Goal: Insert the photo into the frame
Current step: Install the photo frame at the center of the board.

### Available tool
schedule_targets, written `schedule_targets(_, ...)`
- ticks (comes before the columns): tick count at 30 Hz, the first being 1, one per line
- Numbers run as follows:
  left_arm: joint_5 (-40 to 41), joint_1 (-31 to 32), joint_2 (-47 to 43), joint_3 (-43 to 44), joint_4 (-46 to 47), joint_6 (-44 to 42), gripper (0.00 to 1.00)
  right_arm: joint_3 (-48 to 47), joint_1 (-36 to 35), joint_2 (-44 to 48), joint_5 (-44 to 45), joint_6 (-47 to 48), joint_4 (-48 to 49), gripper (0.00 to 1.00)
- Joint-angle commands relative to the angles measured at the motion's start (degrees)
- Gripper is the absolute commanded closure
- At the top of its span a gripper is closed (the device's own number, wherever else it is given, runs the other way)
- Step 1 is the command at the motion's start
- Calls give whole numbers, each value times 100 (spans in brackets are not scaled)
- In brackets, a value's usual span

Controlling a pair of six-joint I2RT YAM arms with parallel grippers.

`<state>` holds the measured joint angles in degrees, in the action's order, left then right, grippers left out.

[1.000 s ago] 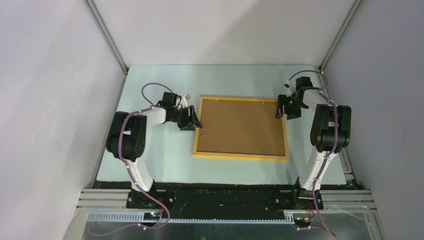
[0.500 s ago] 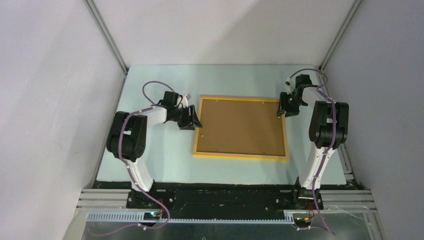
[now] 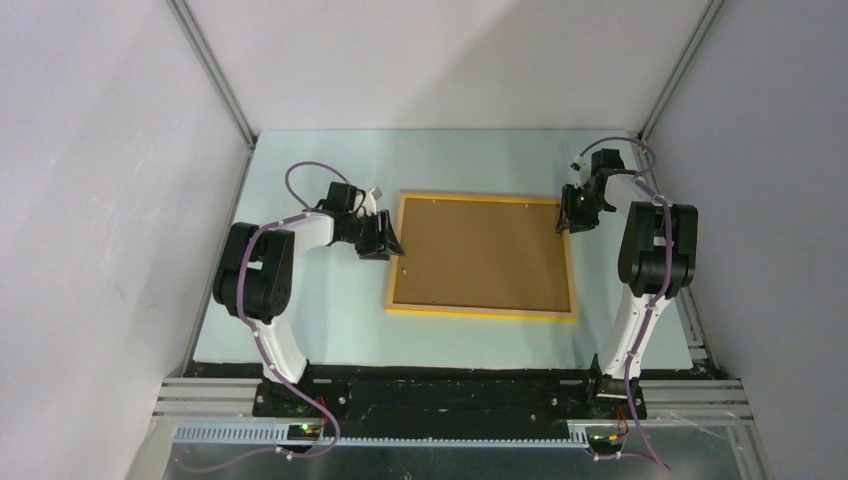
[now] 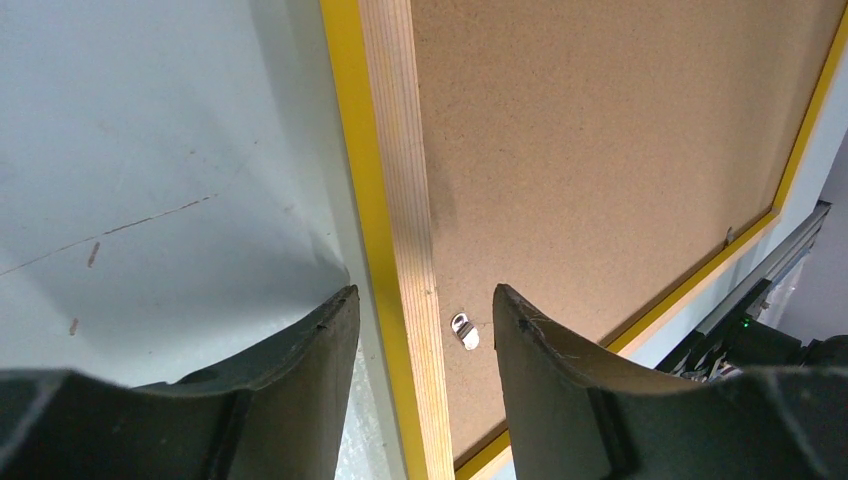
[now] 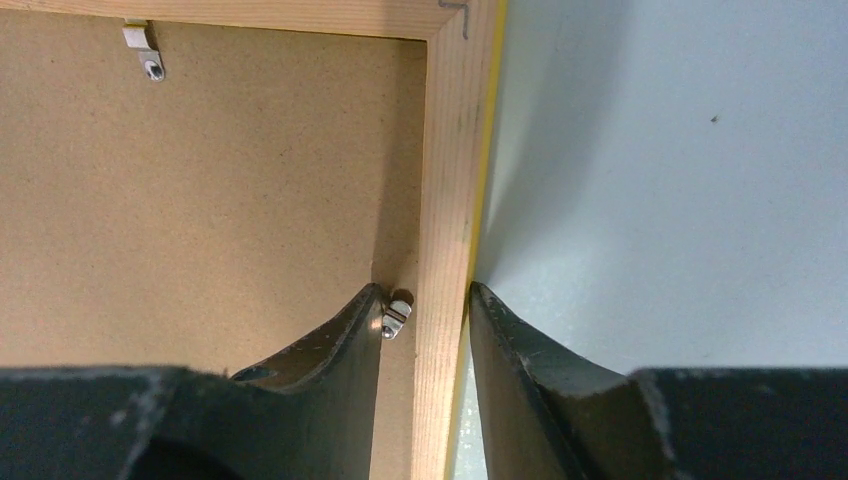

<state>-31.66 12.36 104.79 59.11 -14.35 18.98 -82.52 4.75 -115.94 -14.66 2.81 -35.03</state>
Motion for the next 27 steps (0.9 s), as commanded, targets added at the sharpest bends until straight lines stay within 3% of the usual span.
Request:
schedule_targets(1, 371, 17, 88, 131, -152, -246, 42, 72, 18, 23, 73, 321, 8, 61)
schedule_targets(27, 332, 12, 164, 183, -215, -262, 42, 63, 183, 103, -759, 1823, -482, 66)
